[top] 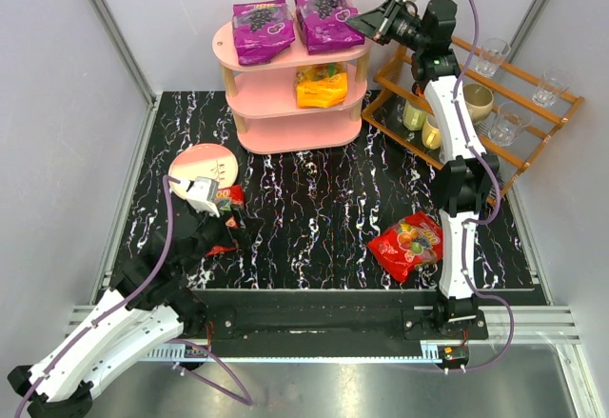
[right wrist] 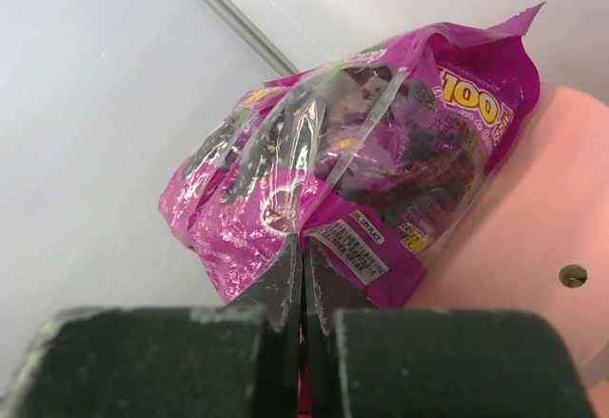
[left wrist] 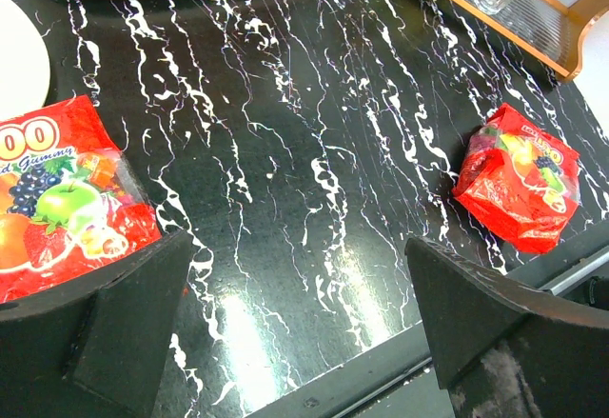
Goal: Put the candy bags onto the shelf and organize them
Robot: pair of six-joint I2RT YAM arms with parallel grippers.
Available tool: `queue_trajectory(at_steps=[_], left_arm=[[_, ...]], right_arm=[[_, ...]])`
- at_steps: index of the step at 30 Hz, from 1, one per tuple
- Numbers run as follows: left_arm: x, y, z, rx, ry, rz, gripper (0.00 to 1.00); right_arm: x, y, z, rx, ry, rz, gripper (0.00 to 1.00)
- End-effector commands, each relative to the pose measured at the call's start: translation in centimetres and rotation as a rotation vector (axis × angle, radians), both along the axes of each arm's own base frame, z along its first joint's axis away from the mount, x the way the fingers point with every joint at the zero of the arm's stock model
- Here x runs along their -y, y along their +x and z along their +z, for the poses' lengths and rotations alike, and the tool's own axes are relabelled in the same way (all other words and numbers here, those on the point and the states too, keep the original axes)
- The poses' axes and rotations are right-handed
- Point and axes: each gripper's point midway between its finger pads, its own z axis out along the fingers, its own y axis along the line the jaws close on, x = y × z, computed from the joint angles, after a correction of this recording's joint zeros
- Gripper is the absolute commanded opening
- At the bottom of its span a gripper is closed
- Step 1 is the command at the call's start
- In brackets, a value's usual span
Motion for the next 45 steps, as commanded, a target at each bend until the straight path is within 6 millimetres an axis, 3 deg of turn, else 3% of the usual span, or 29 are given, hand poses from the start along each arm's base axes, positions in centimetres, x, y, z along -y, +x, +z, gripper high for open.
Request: queue_trajectory(at_steps=[1, 14, 15, 16, 17, 21, 23, 25, 26, 27, 29, 30, 31, 32, 33, 34, 35, 36, 37, 38, 39, 40, 41, 42, 43, 44, 45], left_arm=[[-0.3, 0.4, 1.0, 0.042, -0.018, 0.022, 0.99], [-0.6, 0.2, 1.0, 0.043, -0.023, 0.028, 0.99], [-0.5, 0.2, 1.1, 0.045, -0.025, 0.026, 0.99], [-0.6, 0.2, 1.1, 0.044, -0.024, 0.026, 0.99], [-0.6, 0.2, 1.1, 0.044, -0.022, 0.027, 0.99], [-1.0, 0.0, 1.6, 0.051, -0.022, 0.036, 0.99], [-1.2, -0.1, 1.9, 0.061, -0.028, 0.043, 0.99], [-1.4, -0.2, 2.3, 0.068, -0.033, 0.046, 0.99], [-1.5, -0.2, 2.4, 0.07, -0.034, 0.049, 0.99], [-1.5, -0.3, 2.5, 0.072, -0.036, 0.048, 0.99], [-1.5, -0.3, 2.9, 0.077, -0.045, 0.049, 0.99], [-1.5, -0.3, 2.9, 0.076, -0.046, 0.048, 0.99], [-1.5, -0.3, 3.0, 0.076, -0.05, 0.047, 0.99], [-1.4, -0.4, 3.0, 0.075, -0.054, 0.046, 0.99], [-1.5, -0.4, 3.0, 0.074, -0.057, 0.049, 0.99], [-1.5, -0.4, 3.0, 0.069, -0.063, 0.053, 0.99], [-1.5, -0.4, 2.9, 0.067, -0.064, 0.055, 0.99], [-1.4, -0.4, 2.9, 0.064, -0.069, 0.054, 0.99], [-1.3, -0.5, 2.9, 0.062, -0.074, 0.052, 0.99], [-1.3, -0.5, 3.0, 0.062, -0.077, 0.049, 0.99], [-1.2, -0.5, 3.0, 0.061, -0.078, 0.045, 0.99], [-1.1, -0.6, 3.0, 0.061, -0.078, 0.039, 0.99], [-1.0, -0.6, 2.9, 0.059, -0.078, 0.034, 0.99], [-1.0, -0.5, 2.9, 0.058, -0.076, 0.032, 0.99], [-0.8, -0.5, 2.8, 0.053, -0.074, 0.027, 0.99], [-0.7, -0.6, 2.9, 0.053, -0.076, 0.022, 0.99], [-0.5, -0.5, 2.9, 0.052, -0.075, 0.014, 0.99]], right_arm=[[-1.4, -1.2, 2.3, 0.054, 0.003, -0.057, 0.0], [-1.5, -1.6, 2.1, 0.057, 0.022, -0.088, 0.01], [-1.6, -1.7, 2.2, 0.061, 0.019, -0.081, 0.04], [-1.3, -1.8, 2.5, 0.073, 0.019, -0.081, 0.29], [-1.2, -1.9, 2.7, 0.08, 0.019, -0.08, 0.41], [0.1, -3.1, 4.7, 0.113, 0.031, -0.066, 0.73], [1.2, -3.5, 5.3, 0.127, 0.026, -0.085, 0.78], [2.1, -5.2, 7.5, 0.182, 0.015, -0.1, 0.8], [2.4, -5.5, 7.3, 0.18, 0.007, -0.108, 0.82], [3.0, -6.9, 9.1, 0.227, -0.001, -0.124, 0.83], [3.4, -7.7, 8.8, 0.217, -0.025, -0.14, 0.84], [3.9, -9.5, 10.4, 0.263, -0.038, -0.157, 0.85], [4.0, -10.2, 10.3, 0.258, -0.05, -0.167, 0.85], [4.3, -10.0, 7.2, 0.189, -0.072, -0.184, 0.85], [5.4, -12.7, 9.4, 0.247, -0.071, -0.247, 0.86], [6.0, -13.4, 8.5, 0.241, -0.081, -0.285, 0.86], [7.2, -12.7, 3.6, 0.133, -0.115, -0.373, 0.86], [8.5, -15.7, 4.7, 0.173, -0.124, -0.429, 0.86], [9.2, -16.6, 2.9, 0.132, -0.145, -0.468, 0.86], [10.3, -16.9, -2.5, 0.024, -0.193, -0.522, 0.86], [11.3, -19.6, -2.1, 0.042, -0.194, -0.563, 0.86], [12.2, -20.7, -5.2, -0.053, -0.219, -0.601, 0.86], [13.9, -21.4, -10.5, -0.175, -0.256, -0.688, 0.86], [14.6, -23.7, -10.5, -0.187, -0.213, -0.722, 0.86], [15.4, -25.0, -13.2, -0.27, -0.228, -0.755, 0.86], [16.4, -26.2, -17.2, -0.371, -0.248, -0.809, 0.86], [17.1, -27.9, -17.4, -0.413, -0.188, -0.849, 0.86]])
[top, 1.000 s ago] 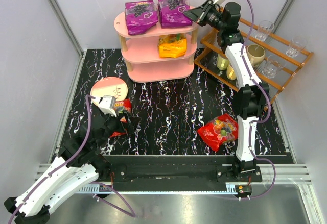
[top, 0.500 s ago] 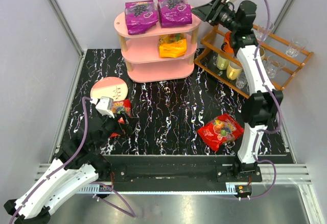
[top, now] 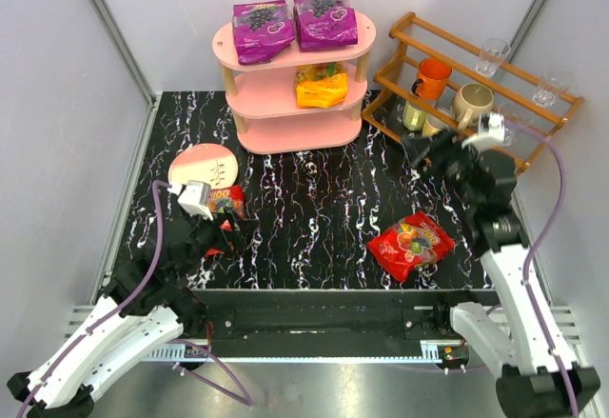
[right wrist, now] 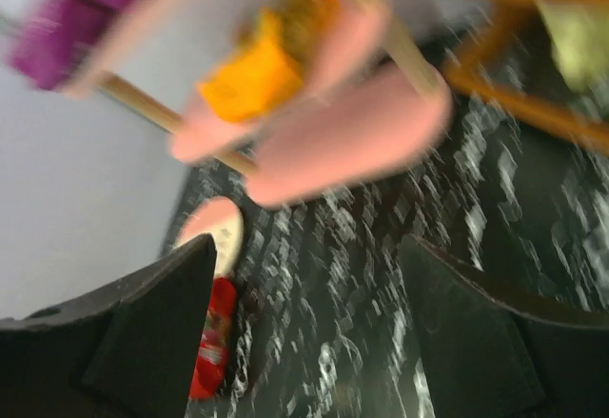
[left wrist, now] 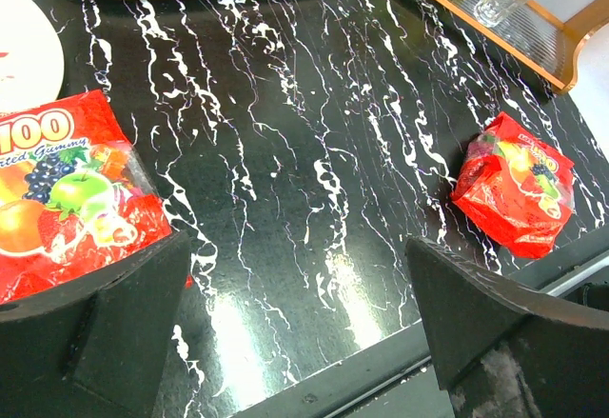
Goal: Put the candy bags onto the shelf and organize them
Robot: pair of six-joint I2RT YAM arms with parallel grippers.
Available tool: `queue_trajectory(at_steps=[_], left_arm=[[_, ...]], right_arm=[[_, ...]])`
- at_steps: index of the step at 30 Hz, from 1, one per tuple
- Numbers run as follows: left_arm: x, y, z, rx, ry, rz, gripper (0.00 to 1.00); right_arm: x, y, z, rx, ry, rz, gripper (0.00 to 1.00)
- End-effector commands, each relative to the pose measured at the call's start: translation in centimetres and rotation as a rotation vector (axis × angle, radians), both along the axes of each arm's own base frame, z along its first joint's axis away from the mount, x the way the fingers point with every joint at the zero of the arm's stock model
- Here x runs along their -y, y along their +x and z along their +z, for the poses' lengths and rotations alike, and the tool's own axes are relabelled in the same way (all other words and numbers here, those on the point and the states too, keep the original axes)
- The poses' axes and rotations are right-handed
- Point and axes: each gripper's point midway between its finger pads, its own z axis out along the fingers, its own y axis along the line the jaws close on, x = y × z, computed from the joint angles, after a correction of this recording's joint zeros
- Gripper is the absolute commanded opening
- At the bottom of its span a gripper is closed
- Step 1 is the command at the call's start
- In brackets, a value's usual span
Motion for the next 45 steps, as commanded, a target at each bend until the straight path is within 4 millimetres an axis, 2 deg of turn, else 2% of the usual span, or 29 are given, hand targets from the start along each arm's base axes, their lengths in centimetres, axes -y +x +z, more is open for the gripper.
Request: queue_trajectory(at_steps=[1, 2, 3, 4, 5, 6, 7, 11, 18, 23, 26, 27, 28, 29, 30, 31, 32, 34, 35, 36, 37, 38, 41, 45], left_arm=[[0.7, 0.2, 2.6, 0.043, -0.054, -0.019, 0.99], [0.7, 0.2, 2.5, 0.041, -0.053, -0.022, 0.99], [0.9, 0.3, 2.5, 0.039, -0.054, -0.024, 0.99], [1.0, 0.3, 2.3, 0.035, -0.055, -0.025, 0.99], [1.1, 0.3, 2.4, 0.038, -0.059, -0.028, 0.99], [1.2, 0.5, 2.4, 0.039, -0.066, -0.028, 0.99], [1.4, 0.5, 2.4, 0.034, -0.071, -0.029, 0.99], [1.9, 0.6, 2.1, 0.026, -0.081, -0.046, 0.99], [2.4, 0.5, 1.6, 0.01, -0.097, -0.063, 0.99], [2.3, 0.4, 1.2, 0.006, -0.094, -0.058, 0.99], [2.2, 0.5, 0.9, 0.005, -0.088, -0.055, 0.99], [2.3, 0.5, 0.9, 0.005, -0.088, -0.055, 0.99], [2.3, 0.5, 0.9, 0.005, -0.088, -0.055, 0.99], [2.3, 0.6, 0.9, 0.005, -0.088, -0.055, 0.99], [2.3, 0.6, 0.8, 0.006, -0.087, -0.053, 0.99], [2.3, 0.6, 0.8, 0.007, -0.088, -0.053, 0.99], [2.3, 0.5, 0.8, 0.006, -0.089, -0.056, 0.99], [2.2, 0.5, 0.9, 0.008, -0.086, -0.056, 0.99], [2.2, 0.5, 0.8, 0.007, -0.085, -0.053, 0.99], [2.1, 0.4, 0.8, 0.008, -0.084, -0.051, 0.99], [2.0, 0.4, 0.9, 0.01, -0.084, -0.052, 0.99], [1.9, 0.3, 0.9, 0.012, -0.086, -0.05, 0.99], [1.9, 0.2, 0.6, 0.009, -0.089, -0.05, 0.99], [2.1, 0.0, 0.1, -0.001, -0.094, -0.065, 0.99]], right_arm=[[5.1, -4.7, -12.5, -0.396, 0.045, -0.316, 0.86], [5.6, -6.0, -14.7, -0.472, 0.088, -0.367, 0.89], [5.9, -7.3, -15.0, -0.482, 0.107, -0.384, 0.91], [6.3, -9.2, -17.2, -0.572, 0.096, -0.415, 0.93], [7.2, -10.1, -18.3, -0.605, 0.111, -0.485, 0.96], [7.7, -12.0, -19.2, -0.641, 0.094, -0.509, 0.96], [8.2, -12.8, -19.5, -0.65, 0.089, -0.53, 0.97], [8.0, -14.0, -18.6, -0.636, 0.125, -0.526, 1.0], [6.3, -15.4, -23.3, -0.822, 0.193, -0.5, 1.0], [6.2, -15.6, -24.5, -0.867, 0.165, -0.497, 0.98], [5.8, -14.8, -24.5, -0.872, 0.142, -0.479, 0.98], [5.7, -14.1, -24.2, -0.864, 0.129, -0.475, 0.98], [5.7, -13.2, -23.1, -0.835, 0.125, -0.47, 0.98], [5.8, -12.4, -23.0, -0.836, 0.087, -0.478, 0.98], [5.7, -11.1, -22.1, -0.803, 0.075, -0.472, 0.98], [5.5, -9.8, -20.3, -0.763, 0.069, -0.464, 0.98], [5.6, -8.8, -20.6, -0.779, 0.02, -0.479, 0.98], [4.5, -6.5, -18.0, -0.707, 0.003, -0.452, 0.99], [4.7, -5.8, -17.5, -0.685, -0.025, -0.483, 0.98], [4.1, -5.1, -17.3, -0.68, -0.05, -0.486, 0.99], [2.5, -4.9, -15.8, -0.639, -0.067, -0.449, 0.99], [2.5, -4.5, -15.5, -0.615, -0.094, -0.496, 0.99], [1.6, -5.8, -15.0, -0.591, -0.106, -0.537, 0.99], [2.9, -9.9, -18.2, -0.682, -0.085, -0.618, 0.97]])
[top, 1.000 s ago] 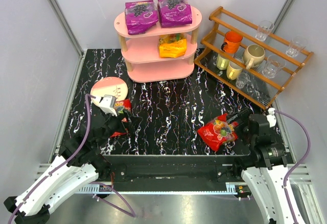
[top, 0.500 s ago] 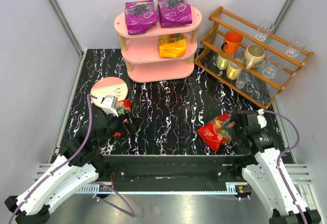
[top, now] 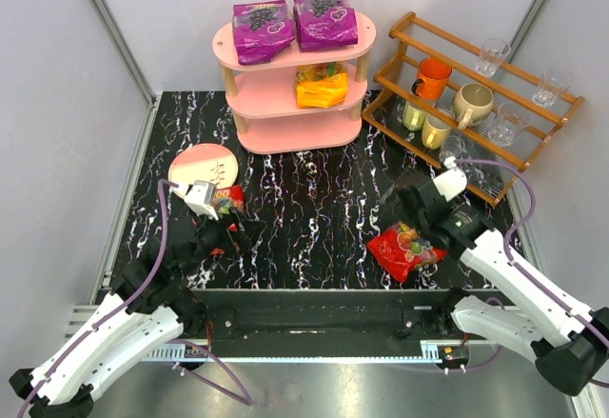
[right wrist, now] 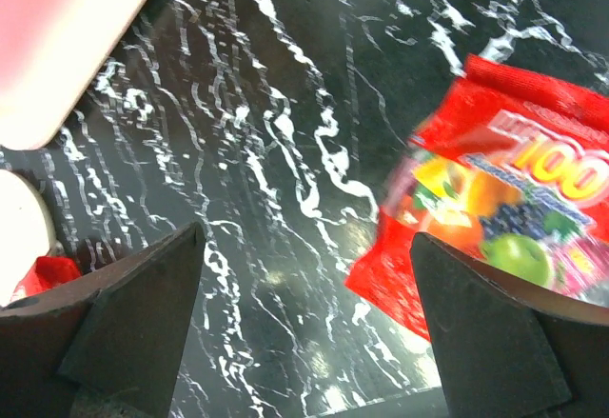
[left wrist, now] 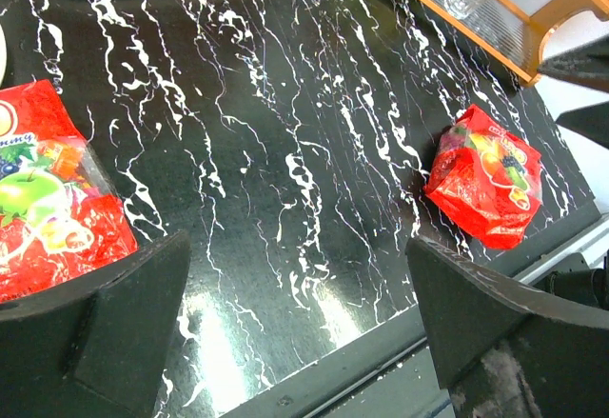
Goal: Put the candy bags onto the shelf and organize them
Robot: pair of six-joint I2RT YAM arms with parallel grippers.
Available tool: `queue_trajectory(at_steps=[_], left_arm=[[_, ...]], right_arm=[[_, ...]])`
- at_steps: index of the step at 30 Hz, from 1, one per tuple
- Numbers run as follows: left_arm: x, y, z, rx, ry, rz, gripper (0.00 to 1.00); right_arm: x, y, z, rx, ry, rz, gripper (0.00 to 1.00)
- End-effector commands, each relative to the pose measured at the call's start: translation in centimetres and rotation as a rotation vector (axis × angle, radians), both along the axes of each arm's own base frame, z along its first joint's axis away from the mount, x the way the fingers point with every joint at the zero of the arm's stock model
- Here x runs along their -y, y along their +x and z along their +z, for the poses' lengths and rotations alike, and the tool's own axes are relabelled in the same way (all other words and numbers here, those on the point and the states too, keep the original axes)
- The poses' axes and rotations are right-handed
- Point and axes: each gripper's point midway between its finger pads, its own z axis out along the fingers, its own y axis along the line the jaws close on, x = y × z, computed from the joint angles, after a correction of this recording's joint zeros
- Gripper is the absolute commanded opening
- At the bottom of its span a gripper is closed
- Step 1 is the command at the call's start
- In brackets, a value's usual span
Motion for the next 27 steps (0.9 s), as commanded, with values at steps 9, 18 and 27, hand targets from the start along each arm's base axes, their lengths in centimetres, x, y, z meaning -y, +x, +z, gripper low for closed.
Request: queue_trajectory(at_steps=[9, 18, 27], left_arm=[[0.8, 0.0, 0.0, 0.009, -0.023, -0.033, 0.99], [1.0, 0.0, -0.4, 0.003, -0.024, -0.041, 0.99], [1.5, 0.1, -0.6, -0.012, -0.02, -0.058, 0.99]], right_arm=[[0.7, -8.3, -5.9, -0.141, -0.161, -0.142, 1.0], [2.8, -9.7, -6.4, -0.138, -0.111, -0.248, 1.0], [2.4, -10.1, -10.1, -0.156, -0.026, -0.285, 0.83]])
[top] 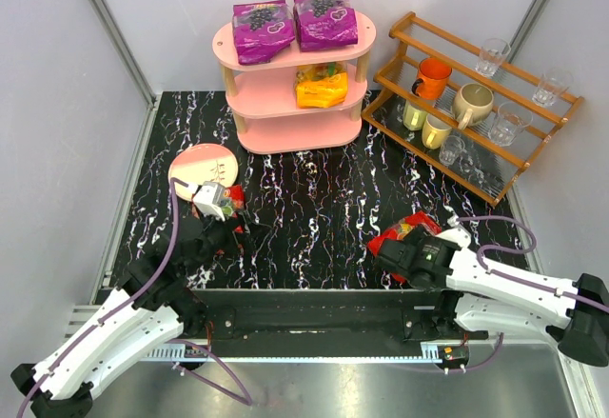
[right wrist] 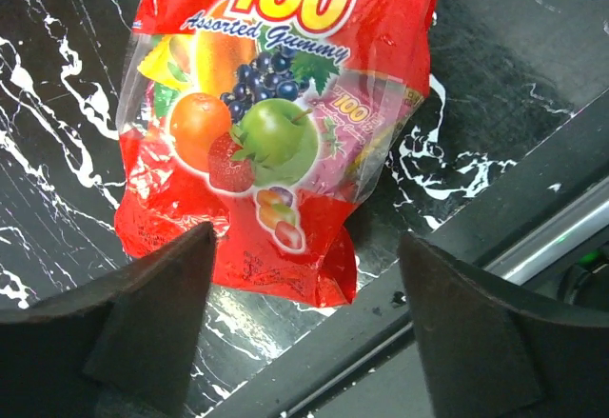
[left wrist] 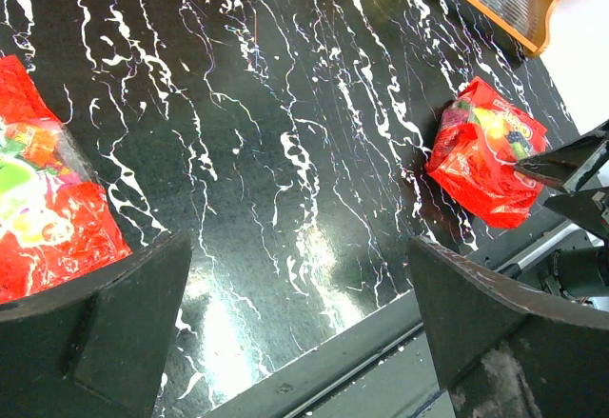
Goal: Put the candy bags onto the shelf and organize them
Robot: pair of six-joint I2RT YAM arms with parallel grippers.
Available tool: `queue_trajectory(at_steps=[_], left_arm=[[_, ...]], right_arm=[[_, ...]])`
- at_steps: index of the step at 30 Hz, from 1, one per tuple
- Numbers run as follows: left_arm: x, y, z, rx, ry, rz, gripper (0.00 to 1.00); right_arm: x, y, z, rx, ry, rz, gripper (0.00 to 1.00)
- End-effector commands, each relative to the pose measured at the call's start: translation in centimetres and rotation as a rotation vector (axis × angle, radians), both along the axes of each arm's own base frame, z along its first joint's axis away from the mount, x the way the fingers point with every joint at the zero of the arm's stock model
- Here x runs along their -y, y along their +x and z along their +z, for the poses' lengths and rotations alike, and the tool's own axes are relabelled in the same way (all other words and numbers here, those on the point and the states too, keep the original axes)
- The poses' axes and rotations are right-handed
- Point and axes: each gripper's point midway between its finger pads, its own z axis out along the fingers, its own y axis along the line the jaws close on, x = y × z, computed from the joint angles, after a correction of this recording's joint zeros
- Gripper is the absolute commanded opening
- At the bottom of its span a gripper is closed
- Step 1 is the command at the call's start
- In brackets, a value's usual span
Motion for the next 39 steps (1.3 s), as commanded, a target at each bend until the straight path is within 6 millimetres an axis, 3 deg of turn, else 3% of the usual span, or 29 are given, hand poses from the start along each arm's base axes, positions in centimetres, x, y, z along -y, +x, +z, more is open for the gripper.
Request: queue_trajectory(at_steps=[1, 2, 3, 5, 6, 7, 10, 15, 16, 18, 19, 20, 21, 22, 24, 26, 28, 29, 31, 32, 33, 34, 36, 39], left_arm=[[0.6, 0.3, 1.0, 0.032, -0.037, -0.012, 0.99], [0.5, 0.3, 1.0, 0.032, -0.036, -0.009, 0.99], [0.4, 0.3, 0.9, 0.031, -0.035, -0.005, 0.99], [0.3, 0.3, 0.9, 0.031, -0.038, 0.0, 0.99], [0.3, 0.3, 1.0, 0.031, -0.04, -0.001, 0.99], [0.3, 0.3, 0.9, 0.029, -0.04, 0.0, 0.99], [0.2, 0.2, 0.9, 0.027, -0.039, 0.003, 0.99], [0.2, 0.1, 1.1, 0.029, -0.044, 0.001, 0.99], [0.2, 0.1, 1.2, 0.03, -0.045, 0.001, 0.99], [0.1, 0.0, 1.3, 0.029, -0.046, 0.001, 0.99], [0.1, 0.0, 1.3, 0.028, -0.047, 0.002, 0.99], [0.0, -0.1, 1.4, 0.029, -0.051, 0.004, 0.99], [-0.1, -0.1, 1.3, 0.027, -0.049, 0.009, 0.99], [-0.1, -0.1, 1.4, 0.031, -0.054, 0.009, 0.99], [-0.2, -0.2, 1.5, 0.034, -0.063, 0.012, 0.99], [-0.3, -0.3, 1.5, 0.031, -0.062, 0.016, 0.99], [-0.5, -0.4, 1.4, 0.026, -0.054, 0.02, 0.99], [-0.7, -0.4, 1.5, 0.029, -0.053, 0.027, 0.99], [-0.9, -0.5, 1.5, 0.031, -0.053, 0.033, 0.99], [-1.0, -0.5, 1.5, 0.033, -0.053, 0.034, 0.99], [-1.0, -0.5, 1.6, 0.035, -0.056, 0.034, 0.99], [-1.1, -0.6, 1.5, 0.034, -0.052, 0.035, 0.99], [-1.0, -0.5, 1.4, 0.028, -0.049, 0.034, 0.99], [-0.9, -0.5, 1.5, 0.028, -0.05, 0.033, 0.99]], right_arm=[[-0.5, 1.0, -0.6, 0.078, 0.064, -0.048, 0.76], [-0.6, 1.2, -0.7, 0.093, 0.076, -0.049, 0.7], [-1.3, 1.7, -0.7, 0.122, 0.108, -0.045, 0.5], [-1.3, 2.0, -1.1, 0.154, 0.131, -0.026, 0.28], [-2.0, 2.4, -1.0, 0.177, 0.169, -0.019, 0.06], [-2.1, 2.5, -1.2, 0.183, 0.15, 0.026, 0.01], [-3.9, 3.6, 0.5, 0.254, 0.161, 0.157, 0.0], [-9.8, 6.2, 5.6, 0.392, 0.145, 0.465, 0.0], [-10.9, 6.3, 5.2, 0.362, 0.086, 0.571, 0.0], [-14.1, 6.9, 6.7, 0.361, 0.145, 0.679, 0.0], [-14.6, 7.7, 5.3, 0.303, 0.092, 0.74, 0.0], [-16.3, 8.3, 5.8, 0.311, 0.126, 0.802, 0.0], [-19.4, 7.1, 6.4, 0.278, 0.235, 0.967, 0.0], [-20.9, 7.0, 4.8, 0.228, 0.219, 1.088, 0.0], [-24.3, 5.6, 4.9, 0.176, 0.291, 1.314, 0.0], [-24.1, 5.3, 4.4, 0.127, 0.274, 1.341, 0.0], [-22.5, 6.4, 4.3, 0.151, 0.233, 1.302, 0.0], [-20.3, 8.1, 3.6, 0.146, 0.218, 1.214, 0.04], [-17.6, 9.9, 4.1, 0.174, 0.218, 1.1, 0.25], [-16.2, 10.7, 4.0, 0.173, 0.212, 1.05, 0.51], [-14.4, 12.3, 4.5, 0.191, 0.199, 0.975, 0.68], [-13.6, 12.6, 4.5, 0.187, 0.189, 0.948, 0.78], [-13.4, 13.2, 5.3, 0.207, 0.187, 0.955, 0.89], [-14.9, 13.2, 6.1, 0.239, 0.235, 1.018, 0.9]])
